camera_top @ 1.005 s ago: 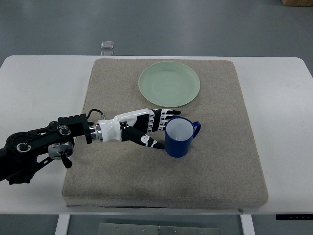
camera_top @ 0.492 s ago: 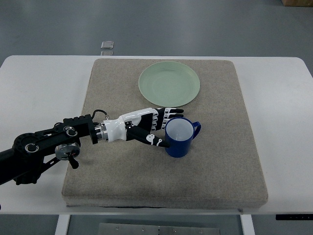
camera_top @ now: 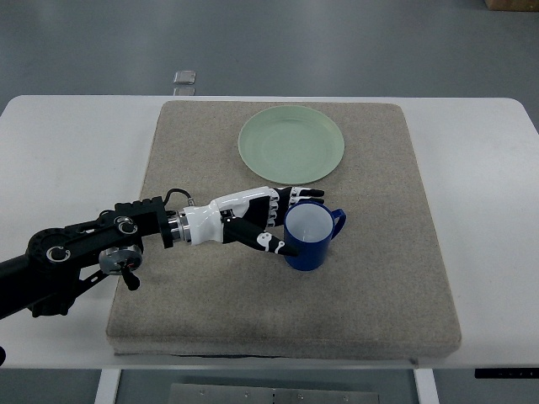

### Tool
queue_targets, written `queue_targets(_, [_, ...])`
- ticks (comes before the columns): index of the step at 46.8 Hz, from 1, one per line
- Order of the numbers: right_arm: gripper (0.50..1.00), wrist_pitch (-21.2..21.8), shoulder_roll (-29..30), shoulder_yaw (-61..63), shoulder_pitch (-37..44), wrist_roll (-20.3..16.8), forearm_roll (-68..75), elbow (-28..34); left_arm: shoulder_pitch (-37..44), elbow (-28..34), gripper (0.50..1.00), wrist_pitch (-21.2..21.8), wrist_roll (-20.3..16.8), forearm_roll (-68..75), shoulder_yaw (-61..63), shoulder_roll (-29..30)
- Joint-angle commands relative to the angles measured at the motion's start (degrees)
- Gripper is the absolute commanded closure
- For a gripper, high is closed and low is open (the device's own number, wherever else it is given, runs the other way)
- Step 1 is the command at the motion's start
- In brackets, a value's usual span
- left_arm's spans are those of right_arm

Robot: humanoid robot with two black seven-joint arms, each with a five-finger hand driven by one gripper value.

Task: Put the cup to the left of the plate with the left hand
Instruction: 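Close the left hand's fingers around the blue mug body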

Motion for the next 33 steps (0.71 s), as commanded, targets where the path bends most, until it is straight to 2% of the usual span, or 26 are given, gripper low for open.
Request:
queue_targets(1, [0.566,0.0,0.0,0.0,0.0,0.0,0.0,0.0,-0.1,0.0,0.519,0.0,0.1,0.1,0.1,-0.1])
queue_targets(9, [0.566,0.0,0.0,0.0,0.0,0.0,0.0,0.0,-0.2,0.3,0.531,0.0,0.2,0.1,0.2,-0.4])
queue_targets(23, [0.566,0.0,0.0,0.0,0.0,0.0,0.0,0.0,-0.2,0.4,0.63,0.0,0.3,2.0,0.2,-0.9])
queue_targets(33, [0.566,0.0,0.0,0.0,0.0,0.0,0.0,0.0,-0.2,0.4,0.636,0.0,0.3,2.1,0.2,-0.9])
